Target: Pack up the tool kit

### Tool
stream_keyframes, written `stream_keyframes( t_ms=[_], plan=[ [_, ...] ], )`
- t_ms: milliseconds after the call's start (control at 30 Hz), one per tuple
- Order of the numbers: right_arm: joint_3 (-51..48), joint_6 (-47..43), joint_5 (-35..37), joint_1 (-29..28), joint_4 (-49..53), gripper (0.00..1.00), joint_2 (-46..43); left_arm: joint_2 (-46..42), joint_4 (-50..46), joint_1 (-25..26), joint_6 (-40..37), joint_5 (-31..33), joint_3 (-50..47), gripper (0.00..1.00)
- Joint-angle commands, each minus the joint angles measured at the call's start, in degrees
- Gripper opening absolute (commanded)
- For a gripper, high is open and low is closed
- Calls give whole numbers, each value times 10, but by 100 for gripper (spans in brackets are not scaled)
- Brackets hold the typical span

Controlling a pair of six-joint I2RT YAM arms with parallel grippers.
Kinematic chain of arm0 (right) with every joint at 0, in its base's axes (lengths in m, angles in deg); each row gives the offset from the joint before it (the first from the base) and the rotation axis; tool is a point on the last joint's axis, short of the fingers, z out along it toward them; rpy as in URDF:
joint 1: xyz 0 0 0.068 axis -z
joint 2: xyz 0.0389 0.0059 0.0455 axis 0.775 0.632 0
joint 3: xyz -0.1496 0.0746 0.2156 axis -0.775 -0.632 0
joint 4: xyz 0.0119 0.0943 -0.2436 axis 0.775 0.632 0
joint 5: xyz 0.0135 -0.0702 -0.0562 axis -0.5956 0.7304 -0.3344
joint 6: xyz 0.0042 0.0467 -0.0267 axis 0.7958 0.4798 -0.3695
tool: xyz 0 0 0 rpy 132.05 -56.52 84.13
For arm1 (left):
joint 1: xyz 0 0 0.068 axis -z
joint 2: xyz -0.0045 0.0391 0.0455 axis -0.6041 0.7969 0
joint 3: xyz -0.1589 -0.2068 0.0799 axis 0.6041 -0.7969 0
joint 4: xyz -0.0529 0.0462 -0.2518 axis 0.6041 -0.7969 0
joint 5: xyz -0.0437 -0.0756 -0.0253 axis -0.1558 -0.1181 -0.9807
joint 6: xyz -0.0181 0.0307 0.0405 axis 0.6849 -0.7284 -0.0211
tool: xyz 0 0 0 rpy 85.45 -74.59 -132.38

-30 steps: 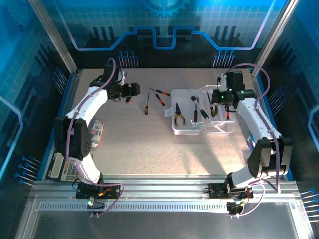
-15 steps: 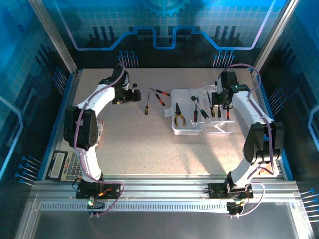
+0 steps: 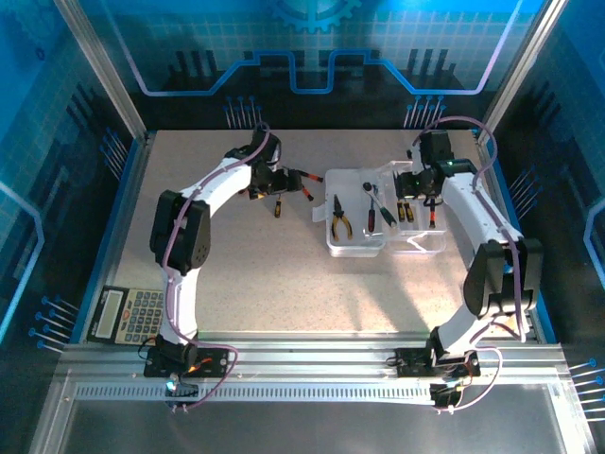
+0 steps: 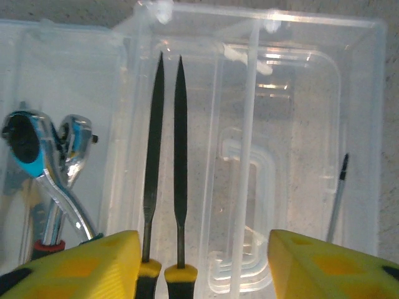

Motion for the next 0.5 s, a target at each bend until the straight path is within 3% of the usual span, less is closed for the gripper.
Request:
stream_keyframes(
  t_ms=[0,100,333,467],
  plan=[
    [-7,-3,-10,-12,9,62,-46,45,-47,15,40,44,74,99],
    [-18,-1,-18,-12,3,64,-65,92,-77,27,36,77,137,99],
    [-39,-2,-26,-14,-6,66,-85,210,-180,50,8,155,305,87],
    [-47,-4,-28,-14,-11,67,-93,239,-197,59,-7,190,344,84]
  ],
)
